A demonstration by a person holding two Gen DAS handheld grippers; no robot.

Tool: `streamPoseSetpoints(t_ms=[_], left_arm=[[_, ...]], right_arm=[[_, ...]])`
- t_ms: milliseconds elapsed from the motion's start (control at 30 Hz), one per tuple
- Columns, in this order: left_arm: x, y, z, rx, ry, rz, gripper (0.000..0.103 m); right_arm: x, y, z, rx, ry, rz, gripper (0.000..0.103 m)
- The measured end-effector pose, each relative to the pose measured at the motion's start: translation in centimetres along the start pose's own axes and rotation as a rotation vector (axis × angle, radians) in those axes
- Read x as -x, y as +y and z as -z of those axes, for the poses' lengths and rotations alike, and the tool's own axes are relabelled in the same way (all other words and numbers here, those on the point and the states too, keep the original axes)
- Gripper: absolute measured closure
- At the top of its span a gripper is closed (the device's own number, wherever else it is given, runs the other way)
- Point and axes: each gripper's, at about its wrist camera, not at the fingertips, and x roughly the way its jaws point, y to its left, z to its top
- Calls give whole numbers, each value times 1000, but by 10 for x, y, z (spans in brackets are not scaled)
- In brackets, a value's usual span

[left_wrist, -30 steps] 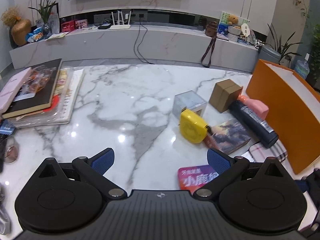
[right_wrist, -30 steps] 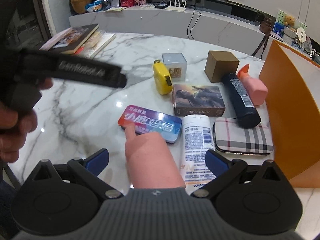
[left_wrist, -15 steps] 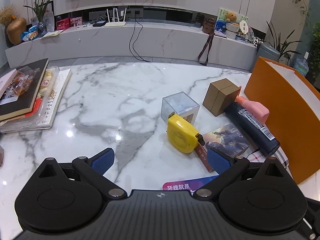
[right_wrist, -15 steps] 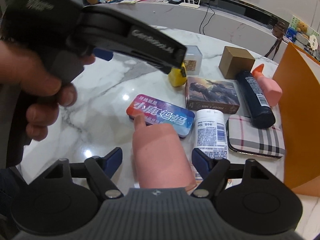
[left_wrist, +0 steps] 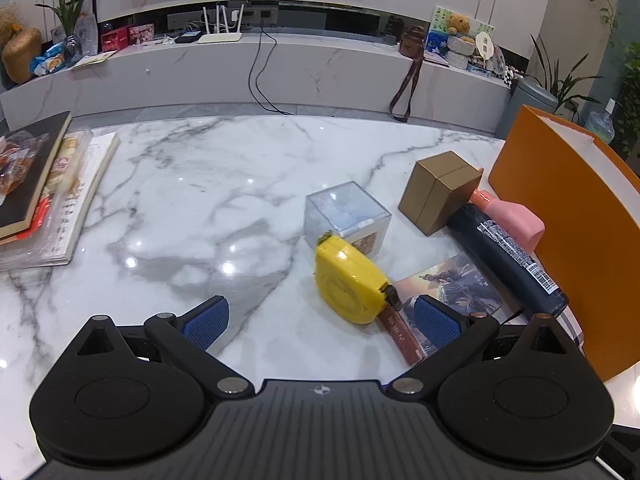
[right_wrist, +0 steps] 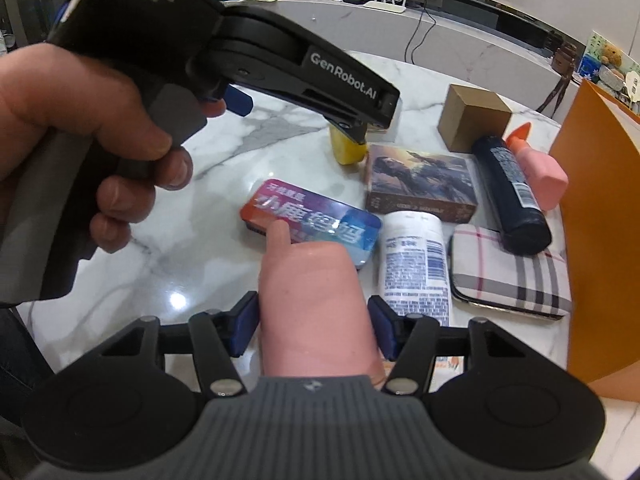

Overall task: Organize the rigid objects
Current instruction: 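Move the left tool to the yellow tape measure and close on it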

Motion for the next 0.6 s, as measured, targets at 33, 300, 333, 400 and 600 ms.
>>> streamPoseSetpoints(t_ms=[33, 300, 333, 400, 600], left_arm=[[-2, -2, 0, -2, 2, 1, 0], [-20, -11, -4, 13, -6, -15, 0], [-22, -12, -4, 7, -7, -30, 0], [-28, -13, -3, 8, -4, -50, 0], [-37, -2, -2, 77, -11, 9, 1]], right_arm=[[0, -2, 1, -4, 0, -5, 43], [5, -7, 5, -9, 5, -20, 42], [5, -7, 6, -11, 6, -24, 42], [6, -9, 6, -14, 6, -30, 42], [8, -13, 9, -18, 3, -42, 42]])
